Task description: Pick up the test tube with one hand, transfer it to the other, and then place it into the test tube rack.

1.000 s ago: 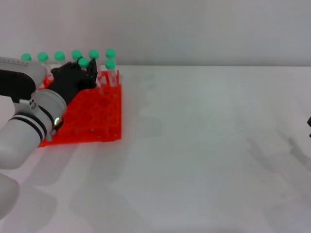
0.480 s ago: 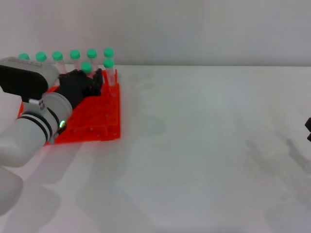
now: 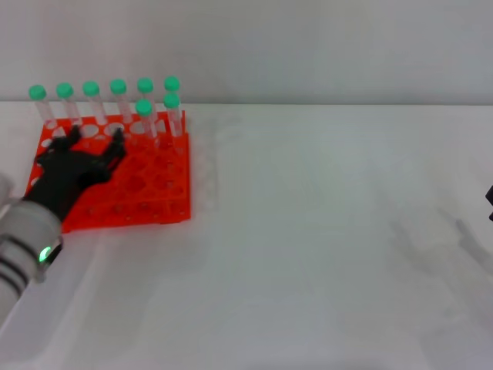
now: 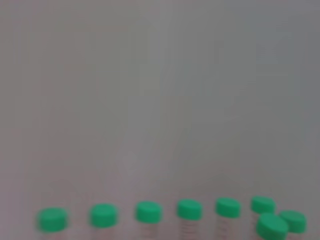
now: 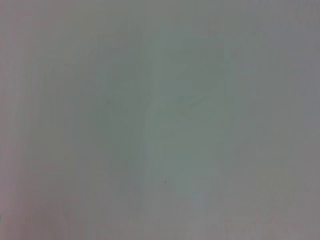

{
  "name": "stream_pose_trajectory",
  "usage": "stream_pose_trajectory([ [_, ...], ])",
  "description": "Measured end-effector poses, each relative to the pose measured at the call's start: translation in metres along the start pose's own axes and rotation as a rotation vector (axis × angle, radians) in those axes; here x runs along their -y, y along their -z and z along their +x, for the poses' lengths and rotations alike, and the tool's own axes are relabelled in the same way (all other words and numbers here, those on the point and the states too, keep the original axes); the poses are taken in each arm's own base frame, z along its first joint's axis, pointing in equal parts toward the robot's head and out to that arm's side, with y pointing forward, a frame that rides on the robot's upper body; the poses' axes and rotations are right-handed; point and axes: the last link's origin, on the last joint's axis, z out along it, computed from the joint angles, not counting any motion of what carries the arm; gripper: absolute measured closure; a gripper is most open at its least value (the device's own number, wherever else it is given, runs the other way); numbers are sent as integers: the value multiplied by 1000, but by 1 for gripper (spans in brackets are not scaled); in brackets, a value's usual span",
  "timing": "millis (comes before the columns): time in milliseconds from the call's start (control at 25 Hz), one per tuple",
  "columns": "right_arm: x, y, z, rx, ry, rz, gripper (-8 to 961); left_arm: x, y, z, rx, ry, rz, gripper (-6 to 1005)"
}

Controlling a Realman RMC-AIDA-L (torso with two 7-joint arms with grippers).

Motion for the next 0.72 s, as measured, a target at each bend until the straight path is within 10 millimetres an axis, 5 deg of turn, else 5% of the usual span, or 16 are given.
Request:
stream_pose_trajectory([
  [320, 4, 3, 1, -5, 1, 20, 91, 48, 93, -21, -178, 161, 247, 162],
  [560, 10, 10, 3, -5, -21, 91, 92, 74, 159, -30, -299, 312, 386, 127],
  [720, 14, 16, 5, -9, -47, 148, 92, 77, 174, -33, -316, 361, 398, 129],
])
